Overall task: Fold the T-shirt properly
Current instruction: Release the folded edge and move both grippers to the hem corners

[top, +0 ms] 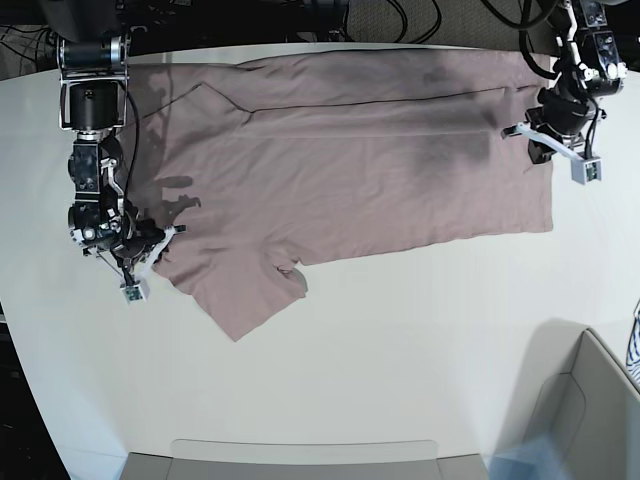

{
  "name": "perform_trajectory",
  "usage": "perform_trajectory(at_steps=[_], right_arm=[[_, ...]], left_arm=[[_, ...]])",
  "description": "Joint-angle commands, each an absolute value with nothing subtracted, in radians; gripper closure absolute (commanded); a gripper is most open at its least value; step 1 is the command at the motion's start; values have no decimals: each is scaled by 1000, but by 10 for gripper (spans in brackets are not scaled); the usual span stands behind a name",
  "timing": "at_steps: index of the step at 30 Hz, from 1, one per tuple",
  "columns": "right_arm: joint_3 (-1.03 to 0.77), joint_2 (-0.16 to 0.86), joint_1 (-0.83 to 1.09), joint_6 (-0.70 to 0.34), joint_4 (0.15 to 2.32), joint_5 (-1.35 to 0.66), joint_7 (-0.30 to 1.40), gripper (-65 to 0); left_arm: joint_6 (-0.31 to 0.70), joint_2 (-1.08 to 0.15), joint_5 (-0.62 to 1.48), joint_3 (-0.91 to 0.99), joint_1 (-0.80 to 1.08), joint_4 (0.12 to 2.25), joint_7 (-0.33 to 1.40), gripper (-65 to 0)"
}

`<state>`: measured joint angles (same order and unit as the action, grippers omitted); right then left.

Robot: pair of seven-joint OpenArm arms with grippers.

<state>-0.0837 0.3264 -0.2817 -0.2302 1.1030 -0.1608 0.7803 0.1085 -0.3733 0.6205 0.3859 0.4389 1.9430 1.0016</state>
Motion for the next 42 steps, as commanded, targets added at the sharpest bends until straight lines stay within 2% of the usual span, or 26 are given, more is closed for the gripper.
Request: perform_trajectory(at_steps=[1,9,14,18,20,23,27,30,37,42], right_arm=[[-90,344,-278,-229,1121,-159,779,0],[-93,372,-47,-229,1426,-162,912,0],[-99,375,-50,-228,1544,-160,911,0],[-157,340,-180,-229,1550,-162,908,-149],[-147,335,-260,-234,1494,-162,906,-227],[-90,335,-386,-234,1339,-162,872,-271],[4,334,-521,-234,987,-162,688,-272],[42,332,-584,-231,826,-225,624,-272],[54,303,-596,-234,736,-303,622,-272],[170,278,-581,-234,694,-306,621,-272]], left_arm=[[108,-386,621,392,433,1956,986,0],[108,-386,619,395,380,1931,986,0],[108,-386,619,386,355,1919,986,0],[108,-386,619,386,349,1919,986,0],[108,-386,619,386,349,1919,986,0],[108,-386,619,386,349,1919,986,0],[108,-384,622,386,349,1919,986,0],[110,-384,622,384,349,1919,986,0],[110,-384,622,384,349,1919,986,0],[110,-366,624,386,346,1919,986,0]])
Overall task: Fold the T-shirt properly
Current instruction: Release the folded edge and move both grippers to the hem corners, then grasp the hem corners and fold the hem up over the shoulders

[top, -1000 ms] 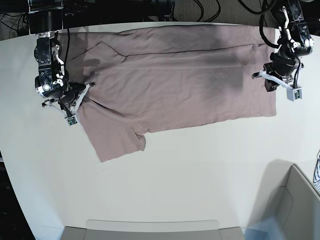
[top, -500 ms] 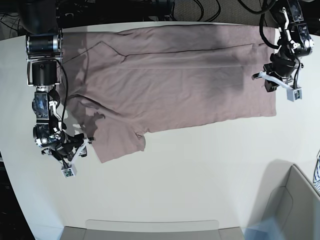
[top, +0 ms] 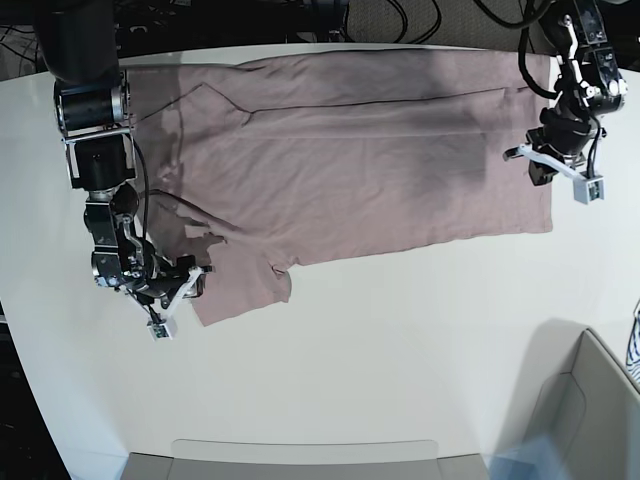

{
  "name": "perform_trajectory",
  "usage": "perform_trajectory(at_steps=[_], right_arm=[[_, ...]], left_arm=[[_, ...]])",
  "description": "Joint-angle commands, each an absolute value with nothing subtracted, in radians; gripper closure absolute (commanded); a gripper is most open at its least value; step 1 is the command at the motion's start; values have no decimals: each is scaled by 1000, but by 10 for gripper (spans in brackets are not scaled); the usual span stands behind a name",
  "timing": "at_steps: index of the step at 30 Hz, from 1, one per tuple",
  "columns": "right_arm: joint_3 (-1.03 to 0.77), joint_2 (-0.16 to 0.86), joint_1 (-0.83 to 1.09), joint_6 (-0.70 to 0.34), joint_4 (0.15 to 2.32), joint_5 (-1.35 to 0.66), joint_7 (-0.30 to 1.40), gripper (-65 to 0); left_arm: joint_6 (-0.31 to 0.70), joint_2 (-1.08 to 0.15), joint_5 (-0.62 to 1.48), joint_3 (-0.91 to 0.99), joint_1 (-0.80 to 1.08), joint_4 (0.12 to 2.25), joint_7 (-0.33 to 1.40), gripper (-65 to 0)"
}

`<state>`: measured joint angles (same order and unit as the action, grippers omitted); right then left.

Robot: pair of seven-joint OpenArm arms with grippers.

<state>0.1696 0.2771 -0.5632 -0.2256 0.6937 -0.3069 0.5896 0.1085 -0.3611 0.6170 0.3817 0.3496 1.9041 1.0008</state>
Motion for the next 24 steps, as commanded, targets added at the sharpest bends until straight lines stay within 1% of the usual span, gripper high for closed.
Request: perform_trajectory(at_steps=[1,7,8,10,11,12,13,17,20,21,24], right_arm=[[196,274,-581,-234,685,-308,621,-272],[216,239,-559,-234,680,-309,625,-272],[216,239,-559,-234,680,-309,625,-272],[219,237,-555,-234,680,-309,625,-272],[219,237,-550,-234,680,-309,625,-272],[219,237,-549,-234,682,-309,625,-272],[219,237,-549,-234,682,-309,627,-272],[217,246,-545,-234,682,-309,627,-272],[217,249,-544,-234,682,-309,627,-272],[217,251,-544,-234,682,-309,627,-272],[217,257,-544,-234,682,-309,627,-272]], left_arm=[[111,-360,624,386,337,1919,986,0],[111,-360,621,392,248,1877,986,0],[111,-363,621,392,214,1850,986,-23],[111,-378,619,394,145,1774,986,-130],[111,-410,619,387,108,1724,986,-178],[111,-437,619,381,74,1678,986,-209],[111,-466,619,366,33,1621,986,-218],[113,-572,624,280,-114,1383,974,-210],[117,-618,625,202,-189,1234,961,-210],[133,-630,625,177,-203,1208,951,-210],[228,-653,625,120,-216,1168,946,-210]])
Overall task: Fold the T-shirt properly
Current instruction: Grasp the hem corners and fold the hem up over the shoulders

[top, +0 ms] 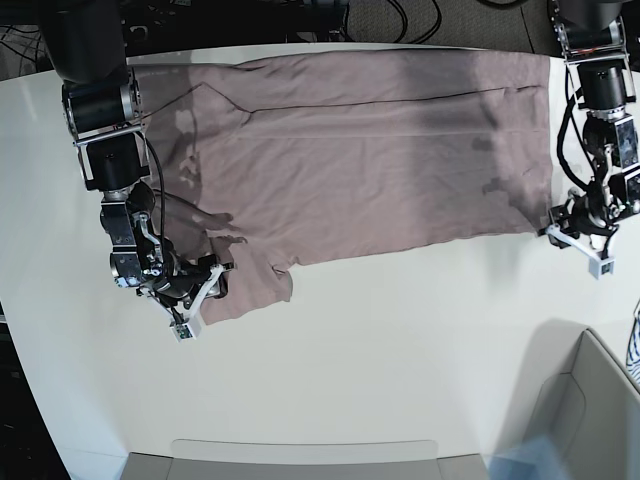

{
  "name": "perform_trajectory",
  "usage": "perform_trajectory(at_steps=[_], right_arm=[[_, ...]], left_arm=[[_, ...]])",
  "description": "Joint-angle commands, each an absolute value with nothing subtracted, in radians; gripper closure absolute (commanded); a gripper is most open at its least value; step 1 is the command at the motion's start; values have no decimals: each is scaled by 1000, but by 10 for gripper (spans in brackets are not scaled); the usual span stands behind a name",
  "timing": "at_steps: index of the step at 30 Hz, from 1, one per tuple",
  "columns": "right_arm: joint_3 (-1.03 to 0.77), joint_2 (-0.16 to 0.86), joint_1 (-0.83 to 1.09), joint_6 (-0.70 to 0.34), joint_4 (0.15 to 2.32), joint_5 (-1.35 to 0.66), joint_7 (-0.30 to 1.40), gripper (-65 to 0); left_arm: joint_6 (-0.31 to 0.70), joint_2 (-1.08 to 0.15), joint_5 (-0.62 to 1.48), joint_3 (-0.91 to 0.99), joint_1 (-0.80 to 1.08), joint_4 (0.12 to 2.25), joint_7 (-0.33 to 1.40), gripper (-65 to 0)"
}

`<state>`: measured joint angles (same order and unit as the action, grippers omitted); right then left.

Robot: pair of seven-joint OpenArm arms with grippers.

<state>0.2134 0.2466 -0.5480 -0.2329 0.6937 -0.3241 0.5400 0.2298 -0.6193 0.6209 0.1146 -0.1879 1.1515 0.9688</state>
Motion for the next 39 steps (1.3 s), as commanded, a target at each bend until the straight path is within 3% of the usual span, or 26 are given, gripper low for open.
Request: perform_trajectory(at_steps=[1,15,21,29,31,35,36,39], right_arm=[[217,255,-544,-234,682,-309,627,-272],[220,265,-542,-234,682,-309,625,-272],[222,263,-542,-234,682,-309,625,-272],[223,262,-544,-234,682,-309,625,-267],[223,260,-545,-234,682,-309,625,-229],[220,251,-555,-234,684,-309,621,-33],[217,251,-564,-234,687,-309,619,0],[222,251,-590,-234,713,-308,590,0]], left_arm=[[243,-654,625,119,-214,1167,947,-209],[245,-650,631,120,-99,1104,858,-208],[246,-648,789,111,-74,1116,851,-208],[248,-590,805,108,-76,1110,851,-189],[248,-585,803,108,-76,1106,851,-149],[246,-585,802,117,-81,1104,849,0],[246,-585,802,119,-84,1096,848,0],[246,-585,802,119,-104,1076,823,0]])
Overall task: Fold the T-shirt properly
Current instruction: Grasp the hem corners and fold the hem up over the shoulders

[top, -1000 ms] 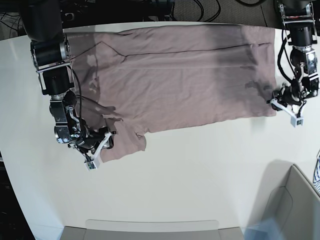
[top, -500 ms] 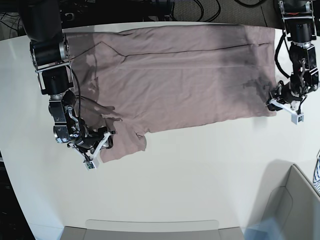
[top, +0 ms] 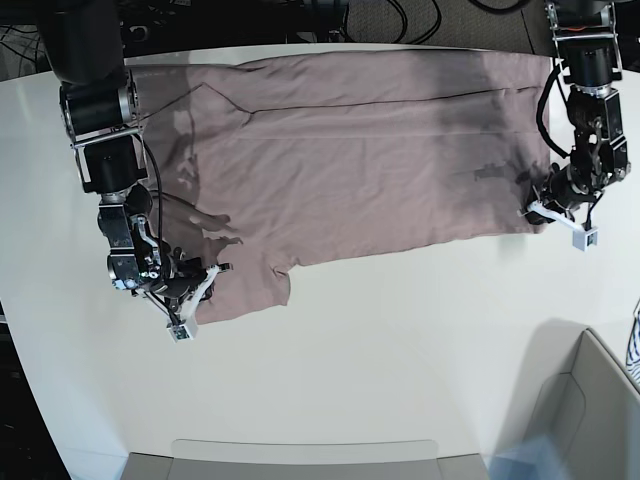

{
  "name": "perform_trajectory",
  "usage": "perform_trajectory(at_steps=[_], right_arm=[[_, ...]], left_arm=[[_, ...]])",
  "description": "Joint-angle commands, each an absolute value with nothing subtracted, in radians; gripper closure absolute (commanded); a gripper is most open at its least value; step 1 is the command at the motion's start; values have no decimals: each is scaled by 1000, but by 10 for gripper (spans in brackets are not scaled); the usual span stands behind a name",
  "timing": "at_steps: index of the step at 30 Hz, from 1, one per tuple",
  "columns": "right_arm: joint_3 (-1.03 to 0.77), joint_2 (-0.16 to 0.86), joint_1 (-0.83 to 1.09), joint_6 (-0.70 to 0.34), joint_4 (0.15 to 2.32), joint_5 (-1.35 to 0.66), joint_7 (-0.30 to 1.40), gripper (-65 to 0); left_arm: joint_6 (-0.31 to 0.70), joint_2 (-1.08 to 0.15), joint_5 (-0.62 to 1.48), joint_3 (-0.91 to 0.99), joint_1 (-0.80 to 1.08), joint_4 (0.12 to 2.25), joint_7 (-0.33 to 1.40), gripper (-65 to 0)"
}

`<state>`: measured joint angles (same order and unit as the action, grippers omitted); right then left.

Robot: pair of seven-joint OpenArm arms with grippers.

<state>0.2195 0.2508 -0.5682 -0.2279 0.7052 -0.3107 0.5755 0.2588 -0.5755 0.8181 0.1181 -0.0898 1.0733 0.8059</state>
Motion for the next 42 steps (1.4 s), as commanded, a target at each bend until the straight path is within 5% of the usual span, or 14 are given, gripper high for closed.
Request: perform_trajectory(at_steps=[1,18,27,42], right_arm=[[222,251,-598,-234,723,-308,584,0],[216,274,-725,-234,773,-309,581,0],[166,318,-573,-232,1127,-311,750,0],[-96,298,-257,-234,1581,-311,926,0]], left_arm=[[246,-585,802,119,-124,1076,809,0],[240,-590,805,127,-237,1079,806,0],[245,-585,806,297,-160,1198,921,0],[242,-584,805,305,47,1437,955,0]])
